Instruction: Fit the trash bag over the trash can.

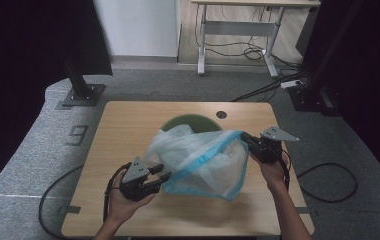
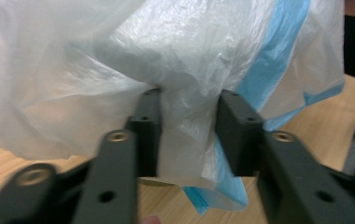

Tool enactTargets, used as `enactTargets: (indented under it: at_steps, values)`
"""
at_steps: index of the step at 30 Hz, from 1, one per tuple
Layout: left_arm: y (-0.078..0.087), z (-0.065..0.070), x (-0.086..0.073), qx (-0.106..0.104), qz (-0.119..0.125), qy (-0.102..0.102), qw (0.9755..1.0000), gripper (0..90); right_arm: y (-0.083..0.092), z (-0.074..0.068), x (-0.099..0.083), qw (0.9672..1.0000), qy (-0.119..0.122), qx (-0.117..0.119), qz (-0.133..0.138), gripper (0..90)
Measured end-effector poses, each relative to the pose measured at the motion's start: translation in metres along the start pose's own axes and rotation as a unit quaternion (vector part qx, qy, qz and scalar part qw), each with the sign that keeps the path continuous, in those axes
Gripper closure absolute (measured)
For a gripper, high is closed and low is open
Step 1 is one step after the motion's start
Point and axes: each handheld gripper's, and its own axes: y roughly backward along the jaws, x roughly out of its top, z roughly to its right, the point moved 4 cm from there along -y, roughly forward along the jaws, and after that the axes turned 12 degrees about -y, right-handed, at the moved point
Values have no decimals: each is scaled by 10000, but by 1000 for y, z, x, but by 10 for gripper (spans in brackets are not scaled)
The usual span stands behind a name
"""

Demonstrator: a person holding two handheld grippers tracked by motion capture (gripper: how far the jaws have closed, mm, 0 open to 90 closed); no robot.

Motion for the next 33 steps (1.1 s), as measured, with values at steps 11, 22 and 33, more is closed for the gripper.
enactTargets:
  at_steps: [11, 22, 33]
  values:
    - [20, -7, 10, -677, 476, 122, 9965, 897, 7, 3, 3, 10000, 0, -3, 34, 889]
    - [42, -52, 32, -944, 1147, 780, 9858, 898, 4, -5, 15, 9999, 84, 24, 146, 889]
    - [27, -99, 34, -406, 781, 1072, 9903, 899, -26, -13, 30, 9994, 336, -115, -13, 889]
